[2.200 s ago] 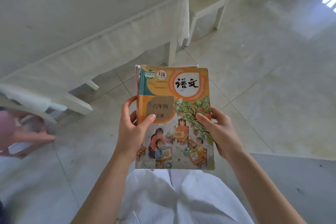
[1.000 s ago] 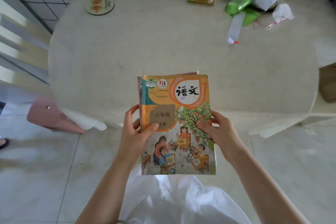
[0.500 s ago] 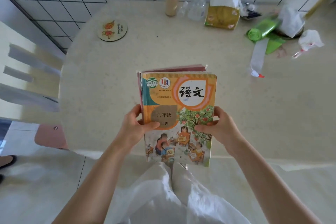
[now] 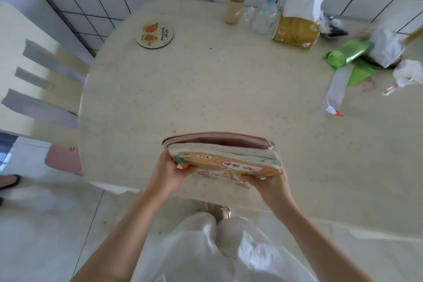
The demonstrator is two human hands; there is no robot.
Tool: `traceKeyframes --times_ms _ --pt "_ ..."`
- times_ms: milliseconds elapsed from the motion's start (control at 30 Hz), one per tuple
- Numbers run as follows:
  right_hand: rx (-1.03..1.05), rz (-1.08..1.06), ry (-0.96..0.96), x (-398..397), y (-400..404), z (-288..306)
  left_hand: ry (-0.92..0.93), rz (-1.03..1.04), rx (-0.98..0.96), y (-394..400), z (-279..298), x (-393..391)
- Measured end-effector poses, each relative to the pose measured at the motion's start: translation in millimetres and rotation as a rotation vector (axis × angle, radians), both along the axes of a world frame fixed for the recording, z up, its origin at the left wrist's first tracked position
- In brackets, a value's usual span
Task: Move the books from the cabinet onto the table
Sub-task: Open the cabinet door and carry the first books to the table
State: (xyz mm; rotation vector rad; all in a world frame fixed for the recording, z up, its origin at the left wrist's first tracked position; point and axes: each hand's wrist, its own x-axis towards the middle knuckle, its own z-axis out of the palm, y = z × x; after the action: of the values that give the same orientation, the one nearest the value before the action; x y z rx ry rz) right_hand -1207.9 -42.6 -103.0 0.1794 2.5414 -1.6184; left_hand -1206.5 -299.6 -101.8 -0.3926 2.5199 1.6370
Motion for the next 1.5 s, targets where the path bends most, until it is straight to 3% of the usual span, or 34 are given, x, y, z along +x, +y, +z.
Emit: traceKeyframes --times_ms 300,467,767,1100,1267,1367,1500 --pt "-0.025 0.036 -0.029 8 15 -11 -0.002 -0.016 -0.032 5 -15 14" --pt "-0.023 0.112 -0.043 7 20 -20 0.034 -0.144 -0.019 12 -14 11" --pt "0.038 0.048 -0.126 8 24 -40 0.024 -0.047 -0.052 11 -32 12" --pt "0.008 0.073 -0.161 -20 21 -19 -0.065 0.000 0.064 -3 -30 -10" --pt "-0.033 0.116 -0.188 -58 13 1 -0.090 0.038 0.234 -7 -13 -43" --pt "-0.142 0.069 -0.266 -83 9 11 -0.150 0.085 0.299 -7 -8 -67" --pt "-0.268 0.003 -0.509 -118 7 12 -0.313 0.061 0.311 -6 -12 -103"
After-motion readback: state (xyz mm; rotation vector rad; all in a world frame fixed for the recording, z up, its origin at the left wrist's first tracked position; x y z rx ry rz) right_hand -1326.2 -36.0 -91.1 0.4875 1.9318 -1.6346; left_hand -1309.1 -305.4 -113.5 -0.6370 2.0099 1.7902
